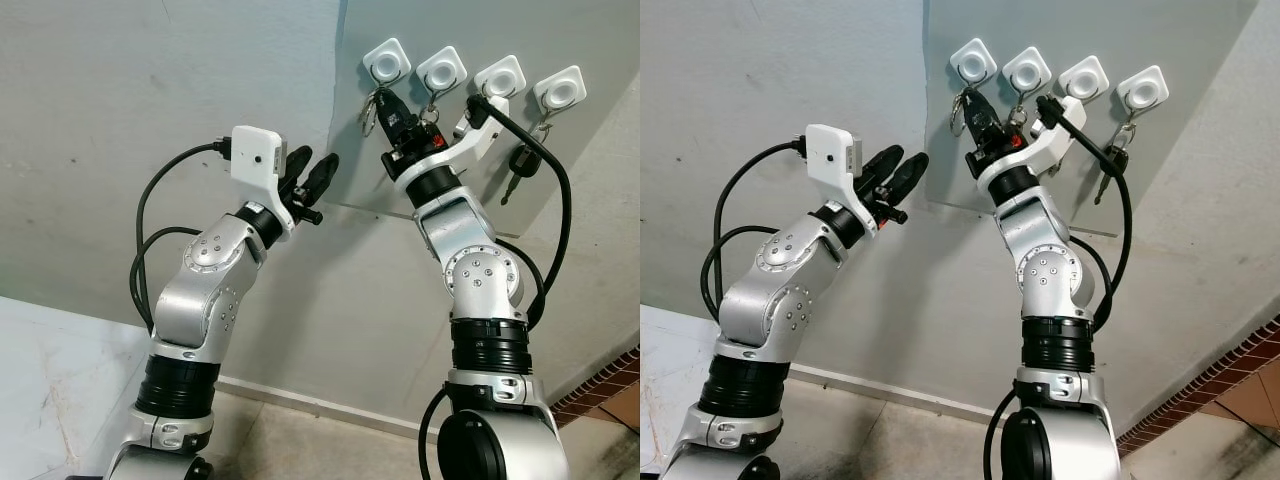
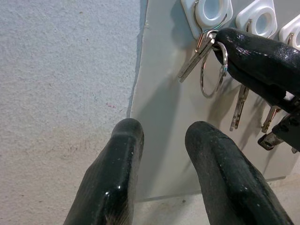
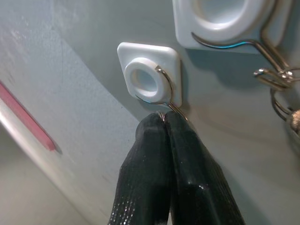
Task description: Hang keys on a hook
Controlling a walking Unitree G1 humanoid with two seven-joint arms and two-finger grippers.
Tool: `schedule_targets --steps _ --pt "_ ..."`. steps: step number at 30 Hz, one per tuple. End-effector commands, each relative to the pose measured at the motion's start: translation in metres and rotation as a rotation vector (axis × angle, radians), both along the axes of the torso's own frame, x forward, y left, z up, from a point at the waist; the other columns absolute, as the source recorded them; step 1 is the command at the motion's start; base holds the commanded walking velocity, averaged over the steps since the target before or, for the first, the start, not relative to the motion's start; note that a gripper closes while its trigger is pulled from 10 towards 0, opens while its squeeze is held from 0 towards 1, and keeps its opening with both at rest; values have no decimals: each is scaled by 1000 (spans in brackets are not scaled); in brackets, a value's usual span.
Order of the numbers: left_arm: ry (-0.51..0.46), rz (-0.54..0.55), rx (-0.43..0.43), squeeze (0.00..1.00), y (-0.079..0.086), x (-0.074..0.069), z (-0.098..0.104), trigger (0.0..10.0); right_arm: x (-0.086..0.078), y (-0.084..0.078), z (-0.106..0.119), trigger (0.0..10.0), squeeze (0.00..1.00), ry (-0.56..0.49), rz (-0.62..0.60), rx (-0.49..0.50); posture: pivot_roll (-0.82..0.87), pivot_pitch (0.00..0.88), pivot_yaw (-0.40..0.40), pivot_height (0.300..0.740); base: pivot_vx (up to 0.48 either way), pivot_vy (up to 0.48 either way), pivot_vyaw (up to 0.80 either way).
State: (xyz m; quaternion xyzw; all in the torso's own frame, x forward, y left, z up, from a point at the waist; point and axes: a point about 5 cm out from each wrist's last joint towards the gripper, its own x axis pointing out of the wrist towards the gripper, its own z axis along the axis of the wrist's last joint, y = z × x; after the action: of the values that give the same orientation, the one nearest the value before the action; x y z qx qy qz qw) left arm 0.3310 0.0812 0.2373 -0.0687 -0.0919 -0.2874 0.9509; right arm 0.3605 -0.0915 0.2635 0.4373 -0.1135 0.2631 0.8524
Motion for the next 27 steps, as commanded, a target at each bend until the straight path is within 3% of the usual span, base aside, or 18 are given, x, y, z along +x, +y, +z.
schedule_targets --steps 1,11,27 --pt "-28 -9 -4 0 -2 -2 10 10000 3 -2 -13 10000 0 81 -3 22 150 0 -55 740 0 0 0" --pt "-21 -6 -8 0 -1 -3 10 10000 -1 2 -23 10000 0 144 25 140 151 8 -52 740 0 0 0" --pt "-13 1 -14 0 -1 -3 10 10000 -2 -1 -21 10000 0 108 -10 100 152 17 -52 740 0 0 0"
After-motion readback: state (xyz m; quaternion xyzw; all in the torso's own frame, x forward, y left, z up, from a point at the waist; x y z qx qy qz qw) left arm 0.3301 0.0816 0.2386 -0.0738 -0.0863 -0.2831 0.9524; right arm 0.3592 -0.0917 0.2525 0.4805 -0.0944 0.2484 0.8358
